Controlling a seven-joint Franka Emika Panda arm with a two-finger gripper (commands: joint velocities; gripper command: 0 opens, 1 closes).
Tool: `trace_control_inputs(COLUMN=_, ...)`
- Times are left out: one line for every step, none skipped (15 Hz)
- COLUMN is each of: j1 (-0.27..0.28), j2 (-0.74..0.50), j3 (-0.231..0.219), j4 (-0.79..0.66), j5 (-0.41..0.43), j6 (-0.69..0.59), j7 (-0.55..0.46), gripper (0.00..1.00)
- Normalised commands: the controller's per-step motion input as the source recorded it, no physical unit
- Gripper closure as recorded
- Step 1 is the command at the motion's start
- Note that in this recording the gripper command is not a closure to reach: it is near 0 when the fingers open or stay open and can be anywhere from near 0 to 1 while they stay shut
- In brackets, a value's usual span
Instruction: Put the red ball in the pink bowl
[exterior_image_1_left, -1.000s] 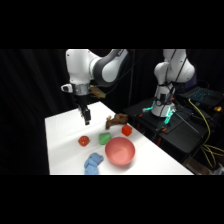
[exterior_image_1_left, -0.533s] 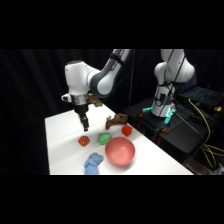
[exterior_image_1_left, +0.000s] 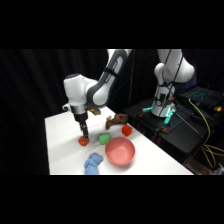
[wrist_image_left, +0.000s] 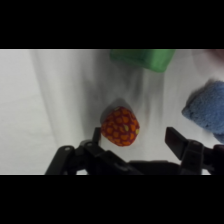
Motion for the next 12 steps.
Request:
trace_control_inputs(j1=-0.057, j2=0.30, j3=0.046, j4=0.33, j5=0.057, j6=0.07, j7=0.01, gripper=0.00)
trace_control_inputs(j1=-0.069, j2=0.30, j3=0.059, j4=0.33, j5=0.077, j6=0.07, j7=0.00, gripper=0.00)
trace_control_inputs(j1=-0.082, j2=0.27, j3=0.075, j4=0.30, j5=0.095, j6=0.06, j7=-0.01, gripper=0.00)
trace_control_inputs(j1=-0.084, j2=0.25, j3=0.081, j4=0.28, j5=0.101, j6=0.06, j7=-0.01, gripper=0.00)
trace_control_inputs(j1=-0.092, j2=0.22, j3=0.093, j4=0.26, j5=0.109, j6=0.05, j7=-0.02, gripper=0.00)
trace_control_inputs(j1=-0.090, j2=0.20, j3=0.091, j4=0.23, j5=0.101, j6=0.06, j7=-0.02, gripper=0.00)
trace_control_inputs(j1=-0.083, j2=0.17, j3=0.082, j4=0.20, j5=0.077, j6=0.07, j7=-0.02, gripper=0.05)
trace_control_inputs(j1=-0.082, j2=0.14, j3=0.080, j4=0.18, j5=0.071, j6=0.07, j7=-0.02, gripper=1.00)
trace_control_inputs(j1=-0.071, j2=0.11, j3=0.067, j4=0.16, j5=0.062, j6=0.06, j7=0.00, gripper=1.00)
trace_control_inputs(j1=-0.072, j2=0.09, j3=0.069, j4=0.15, j5=0.060, j6=0.05, j7=-0.01, gripper=1.00)
trace_control_inputs(j1=-0.072, j2=0.06, j3=0.070, j4=0.13, j5=0.060, j6=0.04, j7=-0.01, gripper=1.00)
trace_control_inputs(j1=-0.060, j2=0.02, j3=0.059, j4=0.11, j5=0.047, j6=0.01, j7=-0.01, gripper=1.00)
